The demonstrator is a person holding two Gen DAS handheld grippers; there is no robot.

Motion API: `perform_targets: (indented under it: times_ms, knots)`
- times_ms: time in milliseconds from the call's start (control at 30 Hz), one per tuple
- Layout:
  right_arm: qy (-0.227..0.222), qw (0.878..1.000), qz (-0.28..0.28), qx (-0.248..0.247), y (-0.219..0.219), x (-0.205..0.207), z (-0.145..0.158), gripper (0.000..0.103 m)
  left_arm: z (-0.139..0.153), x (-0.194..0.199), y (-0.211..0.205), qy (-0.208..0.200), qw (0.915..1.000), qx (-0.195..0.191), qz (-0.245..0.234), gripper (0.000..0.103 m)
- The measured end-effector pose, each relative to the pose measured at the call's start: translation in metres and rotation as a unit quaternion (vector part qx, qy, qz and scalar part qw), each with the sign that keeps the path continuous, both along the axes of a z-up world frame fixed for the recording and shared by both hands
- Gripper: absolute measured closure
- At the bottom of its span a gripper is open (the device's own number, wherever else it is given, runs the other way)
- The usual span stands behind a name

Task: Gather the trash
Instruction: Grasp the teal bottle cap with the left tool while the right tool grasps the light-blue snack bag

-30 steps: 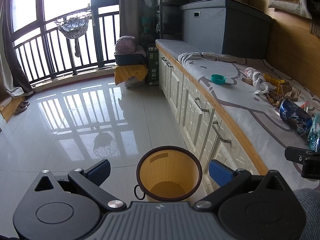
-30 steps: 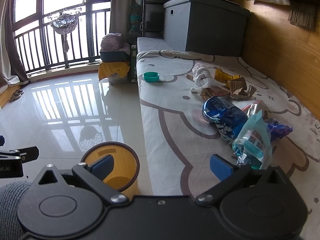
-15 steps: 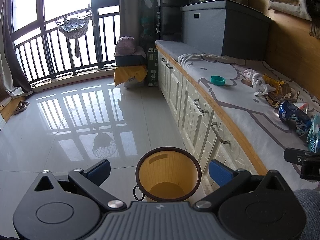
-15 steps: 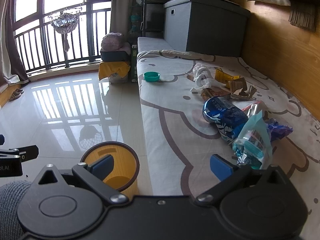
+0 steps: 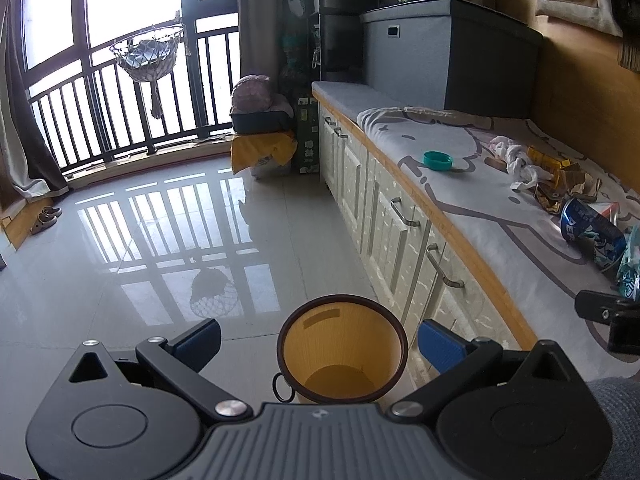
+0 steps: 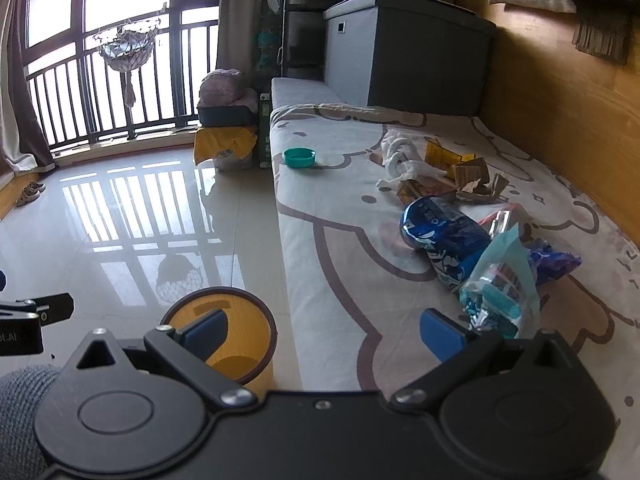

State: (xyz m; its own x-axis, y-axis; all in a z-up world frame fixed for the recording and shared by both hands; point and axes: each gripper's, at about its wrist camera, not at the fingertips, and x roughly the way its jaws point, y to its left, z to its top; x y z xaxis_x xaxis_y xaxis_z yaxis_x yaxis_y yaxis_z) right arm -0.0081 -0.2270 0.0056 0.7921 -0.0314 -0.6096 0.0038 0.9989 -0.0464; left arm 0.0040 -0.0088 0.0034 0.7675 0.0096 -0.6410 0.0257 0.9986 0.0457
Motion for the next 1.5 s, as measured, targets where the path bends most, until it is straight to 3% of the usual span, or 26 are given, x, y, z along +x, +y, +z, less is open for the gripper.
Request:
perform_targets:
  times_ms: [200, 500, 867, 1267, 1500]
  knots:
    - [-0.009, 1.0, -0.003, 0.0, -0.004, -0.002, 0.012, 0.0, 0.009, 0.001, -0.002, -0.008, 0.9998, 0.016, -0.006, 0.0]
    - [-0.036, 0.999, -0.021, 0.001, -0.024, -0.001, 0.036, 0.0, 0.043, 0.017, -0.022, -0.036, 0.9986, -0.005, -0.038, 0.0]
    - [-0.057, 0.994, -0.09, -0.004, -0.074, 0.007, 0.051, 0.0, 0.065, 0.082, -0.059, -0.056, 0.9946, -0.024, -0.084, 0.0]
    - [-0.039, 0.986, -0.16, 0.013, -0.127, 0.016, 0.033, 0.0, 0.044, 0.19, -0.116, -0.047, 0.9879, -0.04, -0.142, 0.0]
    - [-0.025, 0.989, -0.141, 0.023, -0.139, 0.021, 0.015, 0.0, 0.018, 0.248, -0.141, -0.021, 0.988, -0.053, -0.144, 0.0]
